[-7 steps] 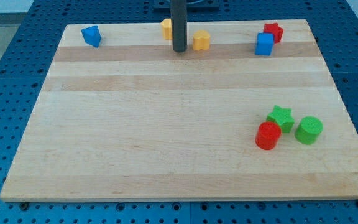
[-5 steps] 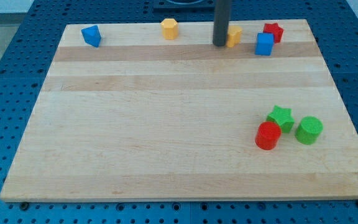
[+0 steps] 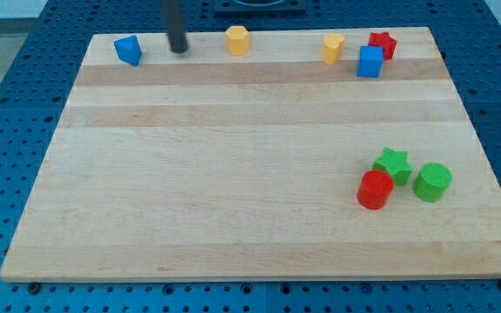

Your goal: Move the yellow hexagon to the group of blocks

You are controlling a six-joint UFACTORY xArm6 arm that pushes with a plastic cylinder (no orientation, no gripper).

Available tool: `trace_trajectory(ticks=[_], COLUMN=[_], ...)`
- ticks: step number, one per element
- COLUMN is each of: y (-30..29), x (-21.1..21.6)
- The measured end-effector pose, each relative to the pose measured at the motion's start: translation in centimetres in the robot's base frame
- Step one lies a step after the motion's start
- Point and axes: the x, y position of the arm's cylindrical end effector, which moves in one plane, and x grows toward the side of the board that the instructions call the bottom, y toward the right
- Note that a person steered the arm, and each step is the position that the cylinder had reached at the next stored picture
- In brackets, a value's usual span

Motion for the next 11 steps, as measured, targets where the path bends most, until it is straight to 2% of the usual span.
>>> trace_trajectory(ticks=[1, 2, 3, 4, 5, 6, 7, 8, 9, 10, 11], y=[5.7, 1.2, 4.1, 9.1, 14.4, 16.5, 14.1, 10.2, 14.5, 19.2, 13.1], x=[-0.3, -2.3, -3.4, -2.5, 2.0, 2.3, 2.3, 5.9, 9.6, 9.6, 9.1])
